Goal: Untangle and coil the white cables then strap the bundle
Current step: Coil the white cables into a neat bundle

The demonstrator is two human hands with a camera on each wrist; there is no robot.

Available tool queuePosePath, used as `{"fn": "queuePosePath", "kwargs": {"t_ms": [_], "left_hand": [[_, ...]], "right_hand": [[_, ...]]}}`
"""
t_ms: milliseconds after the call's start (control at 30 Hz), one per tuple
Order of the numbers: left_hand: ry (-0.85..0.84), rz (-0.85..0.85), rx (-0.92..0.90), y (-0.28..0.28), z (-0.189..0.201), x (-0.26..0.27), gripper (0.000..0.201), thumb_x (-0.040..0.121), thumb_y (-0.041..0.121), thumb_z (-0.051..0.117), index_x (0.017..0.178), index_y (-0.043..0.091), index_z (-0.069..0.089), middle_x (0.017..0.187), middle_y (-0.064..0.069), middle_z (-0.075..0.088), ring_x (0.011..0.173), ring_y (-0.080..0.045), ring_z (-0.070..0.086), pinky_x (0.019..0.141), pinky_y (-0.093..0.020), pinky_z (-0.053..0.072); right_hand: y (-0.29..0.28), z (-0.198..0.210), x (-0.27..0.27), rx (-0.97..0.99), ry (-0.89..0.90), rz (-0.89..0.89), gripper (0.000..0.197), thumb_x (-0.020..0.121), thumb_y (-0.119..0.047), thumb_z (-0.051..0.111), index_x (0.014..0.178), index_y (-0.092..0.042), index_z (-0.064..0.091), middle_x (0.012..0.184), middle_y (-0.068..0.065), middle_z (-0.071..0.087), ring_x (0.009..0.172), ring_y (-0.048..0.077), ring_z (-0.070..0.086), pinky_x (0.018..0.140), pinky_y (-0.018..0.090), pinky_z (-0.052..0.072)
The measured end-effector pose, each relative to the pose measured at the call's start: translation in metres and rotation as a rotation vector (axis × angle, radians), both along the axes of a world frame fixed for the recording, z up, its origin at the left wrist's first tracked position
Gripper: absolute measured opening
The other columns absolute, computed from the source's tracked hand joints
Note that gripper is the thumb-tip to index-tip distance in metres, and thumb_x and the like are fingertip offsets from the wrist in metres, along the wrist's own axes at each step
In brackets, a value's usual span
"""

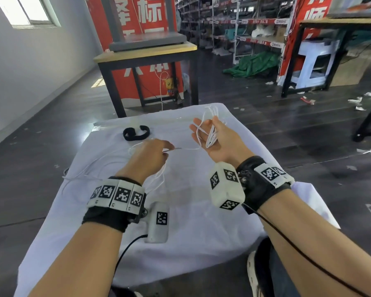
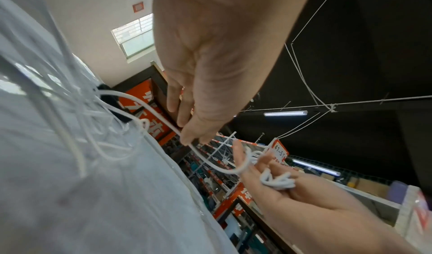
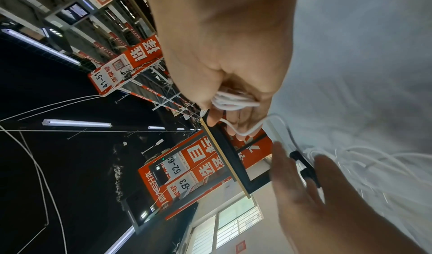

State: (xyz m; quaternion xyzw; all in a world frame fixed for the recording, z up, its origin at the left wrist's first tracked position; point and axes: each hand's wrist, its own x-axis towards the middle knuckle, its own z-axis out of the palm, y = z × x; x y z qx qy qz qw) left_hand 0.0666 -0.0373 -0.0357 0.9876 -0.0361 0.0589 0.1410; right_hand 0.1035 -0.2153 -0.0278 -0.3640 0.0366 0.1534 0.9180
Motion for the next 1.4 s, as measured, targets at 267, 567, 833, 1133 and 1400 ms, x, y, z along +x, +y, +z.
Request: {"fn": "queuePosePath", "kwargs": {"t_ms": [267, 567, 833, 1133, 1400], "left_hand": [[-0.029, -0.202, -0.142, -0.036, 0.008, 0.004, 0.025, 0.097, 0.020, 0.051, 0.116, 0.015, 0.066, 0.118, -0.002, 0.068, 0.112, -0.022, 0.061, 0.097, -0.033, 0.045], [0.088, -0.085, -0.454, -0.039, 0.008, 0.008, 0.033, 0.101, 0.037, 0.042, 0.086, 0.016, 0.063, 0.088, 0.006, 0.068, 0.086, -0.016, 0.065, 0.082, -0.026, 0.050], [0.136, 0.121, -0.891, -0.030, 0.016, 0.004, 0.038, 0.099, 0.043, 0.044, 0.122, 0.017, 0.059, 0.114, 0.000, 0.067, 0.096, -0.016, 0.068, 0.093, -0.032, 0.053], [0.191, 0.121, -1.075, -0.031, 0.018, 0.002, 0.031, 0.100, 0.028, 0.048, 0.107, 0.008, 0.070, 0.080, -0.002, 0.072, 0.073, -0.012, 0.066, 0.082, -0.032, 0.052], [0.136, 0.155, -1.096, -0.020, 0.028, -0.001, 0.021, 0.096, 0.026, 0.056, 0.091, 0.012, 0.071, 0.082, -0.002, 0.073, 0.078, -0.013, 0.069, 0.074, -0.025, 0.055]], "right_hand": [[0.003, 0.003, -0.001, 0.097, -0.020, 0.082, 0.042, 0.104, -0.031, 0.030, 0.072, -0.009, 0.047, 0.110, 0.018, 0.063, 0.109, 0.029, 0.060, 0.092, 0.035, 0.048], [-0.004, -0.006, -0.002, 0.033, 0.008, 0.141, 0.037, 0.104, -0.031, 0.033, 0.077, -0.011, 0.047, 0.115, 0.019, 0.063, 0.104, 0.032, 0.061, 0.089, 0.038, 0.049], [0.002, -0.012, -0.011, -0.238, -0.128, 0.241, 0.033, 0.103, -0.023, 0.040, 0.079, -0.005, 0.053, 0.102, 0.021, 0.067, 0.091, 0.030, 0.068, 0.085, 0.036, 0.056], [0.011, -0.018, -0.021, -0.555, -0.324, 0.428, 0.046, 0.102, -0.029, 0.043, 0.116, 0.013, 0.056, 0.111, 0.022, 0.067, 0.099, 0.030, 0.068, 0.090, 0.036, 0.055], [0.010, -0.011, -0.029, -0.656, -0.426, 0.542, 0.033, 0.103, -0.028, 0.038, 0.096, -0.002, 0.056, 0.094, 0.015, 0.071, 0.072, 0.023, 0.067, 0.073, 0.029, 0.057]]}}
